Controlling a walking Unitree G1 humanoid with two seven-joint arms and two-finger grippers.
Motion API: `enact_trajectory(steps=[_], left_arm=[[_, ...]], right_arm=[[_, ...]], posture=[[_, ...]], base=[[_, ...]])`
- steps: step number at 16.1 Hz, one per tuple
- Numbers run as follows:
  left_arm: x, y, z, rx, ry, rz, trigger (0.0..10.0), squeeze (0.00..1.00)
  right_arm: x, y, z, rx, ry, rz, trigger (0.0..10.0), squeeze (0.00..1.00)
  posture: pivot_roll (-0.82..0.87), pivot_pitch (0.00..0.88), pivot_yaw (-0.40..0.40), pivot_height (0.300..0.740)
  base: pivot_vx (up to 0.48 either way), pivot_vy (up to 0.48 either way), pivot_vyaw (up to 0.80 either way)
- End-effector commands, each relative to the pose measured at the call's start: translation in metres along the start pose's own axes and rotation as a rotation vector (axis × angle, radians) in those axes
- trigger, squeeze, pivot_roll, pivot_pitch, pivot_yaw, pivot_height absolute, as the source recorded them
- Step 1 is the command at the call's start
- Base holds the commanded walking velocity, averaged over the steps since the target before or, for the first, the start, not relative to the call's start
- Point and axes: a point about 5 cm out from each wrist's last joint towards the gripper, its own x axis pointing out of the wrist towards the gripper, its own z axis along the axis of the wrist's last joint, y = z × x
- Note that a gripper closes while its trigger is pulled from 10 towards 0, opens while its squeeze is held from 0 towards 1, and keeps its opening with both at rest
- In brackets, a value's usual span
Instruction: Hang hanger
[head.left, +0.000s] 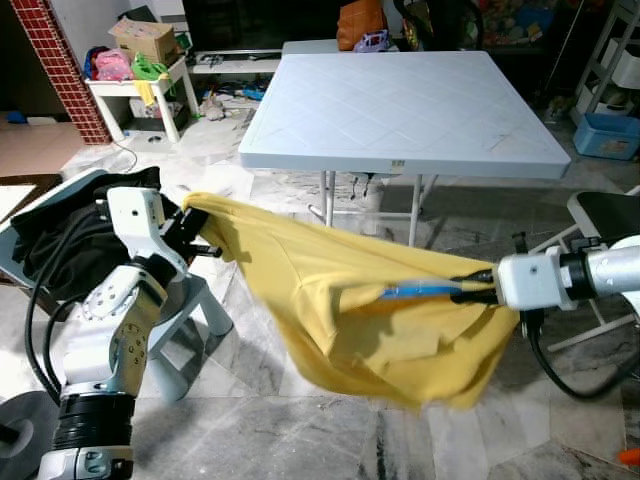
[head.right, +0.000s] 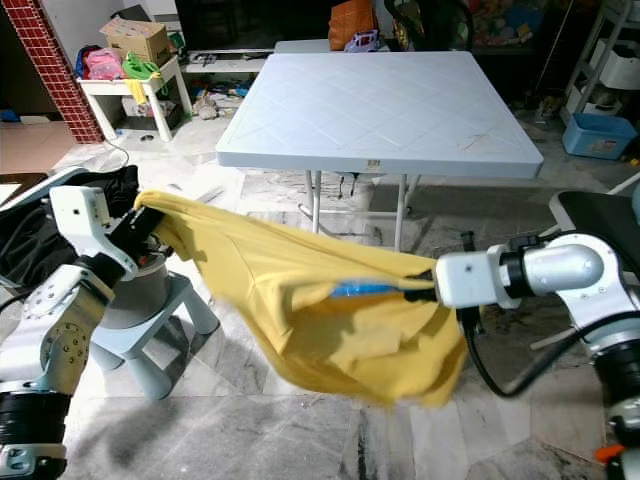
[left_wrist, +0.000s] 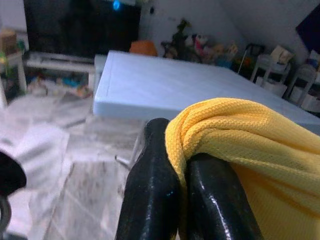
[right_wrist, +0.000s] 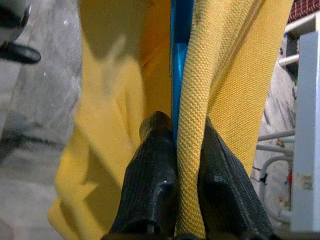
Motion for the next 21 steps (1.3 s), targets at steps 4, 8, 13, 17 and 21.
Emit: enact_trajectory(steps=[4,8,13,17,21], left_arm=[[-0.021,0.048,0.003,-0.055,-0.027,0.266,0.0,0.00],[-0.024,0.041,-0.028,-0.064,0.079,0.220,0.0,0.00],[-0.030,0.017,-0.073,0.013,0.224,0.148,0.0,0.00],[-0.023,0.016,-0.063,0.195,0.206,0.175,10.0,1.00],[-0.019,0.024,-0.013,0.506,-0.011,0.301,10.0,1.00]], right_arm=[[-0.031,-0.001,0.005,0.092,0.004,0.088,10.0,0.00],[-0.046,-0.032,0.018,0.099,-0.073,-0.051,10.0,0.00],[-0.045,-0.067,0.034,0.079,-0.175,-0.272,10.0,0.00],[-0.030,-0.057,0.028,0.066,-0.127,-0.189,10.0,0.00],[-0.012,-0.055,0.020,0.075,-0.073,-0.207,10.0,0.00]], posture=[[-0.04,0.000,0.051,0.740],[-0.05,0.000,0.048,0.740],[-0.05,0.000,0.043,0.740],[-0.04,0.000,0.038,0.740],[-0.02,0.000,0.033,0.740]], base=[[0.000,0.000,0.00],[0.000,0.000,0.00],[0.000,0.000,0.00],[0.000,0.000,0.00],[0.000,0.000,0.00]])
